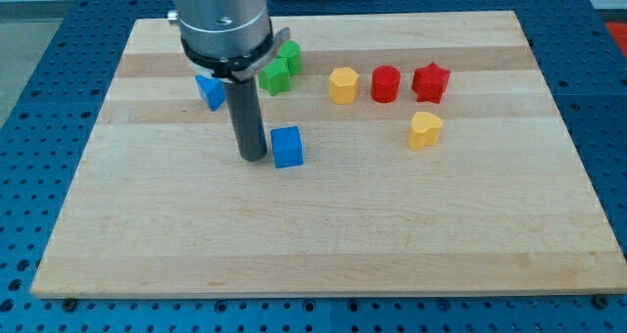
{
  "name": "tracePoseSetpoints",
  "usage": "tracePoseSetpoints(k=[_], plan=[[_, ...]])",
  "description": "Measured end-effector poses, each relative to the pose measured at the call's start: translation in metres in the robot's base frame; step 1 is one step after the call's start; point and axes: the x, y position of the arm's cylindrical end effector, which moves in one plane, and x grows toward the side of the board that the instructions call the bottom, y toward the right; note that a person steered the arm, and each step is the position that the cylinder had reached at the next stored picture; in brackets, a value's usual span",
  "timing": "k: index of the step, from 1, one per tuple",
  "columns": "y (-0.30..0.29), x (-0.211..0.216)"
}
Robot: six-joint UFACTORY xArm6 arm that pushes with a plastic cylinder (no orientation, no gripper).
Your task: Move the blue triangle towards blue cube
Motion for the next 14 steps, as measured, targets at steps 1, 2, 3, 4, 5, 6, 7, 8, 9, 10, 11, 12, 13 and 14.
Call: tracePoseSetpoints(k=[1, 2, 3, 4, 5, 6, 7, 8, 9, 10, 11, 12, 13, 14], plan=[[-0.014, -0.02], [-0.006, -0.044], [0.006, -0.069], [0.006, -0.097], [-0.015, -0.108], [-0.044, -0.108], [-0.074, -0.108], [-0.076, -0.108], [-0.048, -0.119], [-0.048, -0.138], [-0.067, -0.144], [-0.098, -0.144], [-0.125, -0.142], [-0.132, -0.132]])
